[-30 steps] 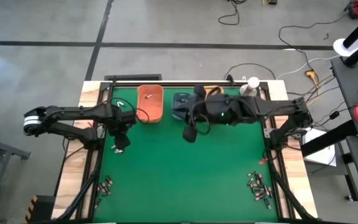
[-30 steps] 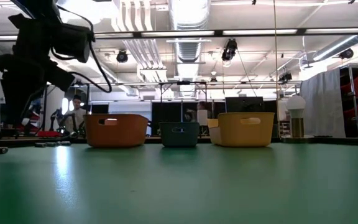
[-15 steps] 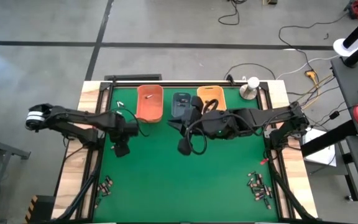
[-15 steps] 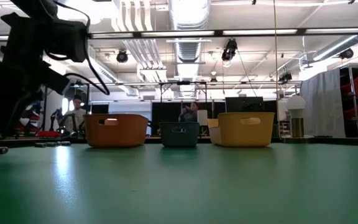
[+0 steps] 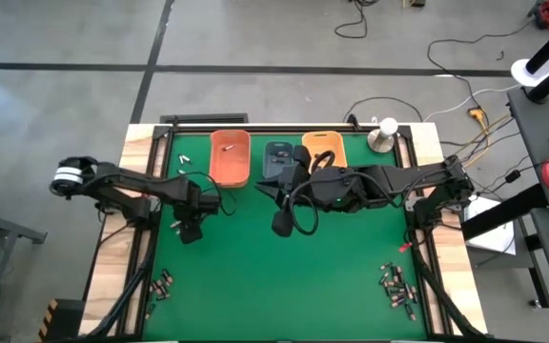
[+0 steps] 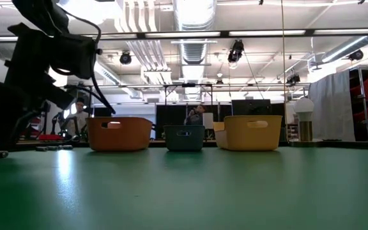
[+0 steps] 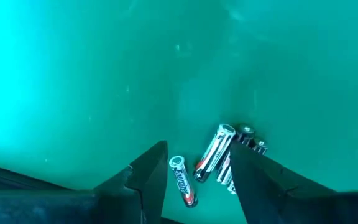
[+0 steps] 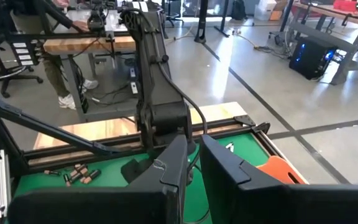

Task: Sort batteries
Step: Put the silver battery into the orange bin

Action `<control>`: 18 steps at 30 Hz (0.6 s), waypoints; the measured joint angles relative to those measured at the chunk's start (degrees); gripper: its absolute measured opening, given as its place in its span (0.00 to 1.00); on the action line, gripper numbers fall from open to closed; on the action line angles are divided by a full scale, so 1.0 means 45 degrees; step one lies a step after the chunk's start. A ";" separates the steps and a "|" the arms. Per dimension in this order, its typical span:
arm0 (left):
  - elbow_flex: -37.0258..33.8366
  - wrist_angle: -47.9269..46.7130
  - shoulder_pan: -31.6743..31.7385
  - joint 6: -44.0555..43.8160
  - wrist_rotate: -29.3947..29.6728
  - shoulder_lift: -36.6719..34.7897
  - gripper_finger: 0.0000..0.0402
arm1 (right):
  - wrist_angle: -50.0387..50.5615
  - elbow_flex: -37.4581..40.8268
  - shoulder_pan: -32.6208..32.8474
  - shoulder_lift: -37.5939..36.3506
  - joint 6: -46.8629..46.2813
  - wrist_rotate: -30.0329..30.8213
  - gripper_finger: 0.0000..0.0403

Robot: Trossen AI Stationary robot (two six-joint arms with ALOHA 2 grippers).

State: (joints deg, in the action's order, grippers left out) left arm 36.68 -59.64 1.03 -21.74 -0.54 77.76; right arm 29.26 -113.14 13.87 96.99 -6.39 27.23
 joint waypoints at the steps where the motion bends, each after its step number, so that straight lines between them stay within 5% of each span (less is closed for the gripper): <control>1: -0.0005 -0.0032 -0.0050 0.0000 0.0000 0.0097 0.38 | 0.0005 0.0000 0.0000 0.0000 0.0000 -0.0002 0.10; 18: -0.0011 0.0609 -0.0674 0.0025 -0.0039 0.1371 0.38 | 0.0102 0.0000 0.0000 -0.0019 0.0141 -0.0007 0.10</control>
State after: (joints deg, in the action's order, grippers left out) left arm 36.63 -56.90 -2.00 -21.62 -0.71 83.93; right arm 29.71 -113.14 13.87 96.90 -5.76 27.20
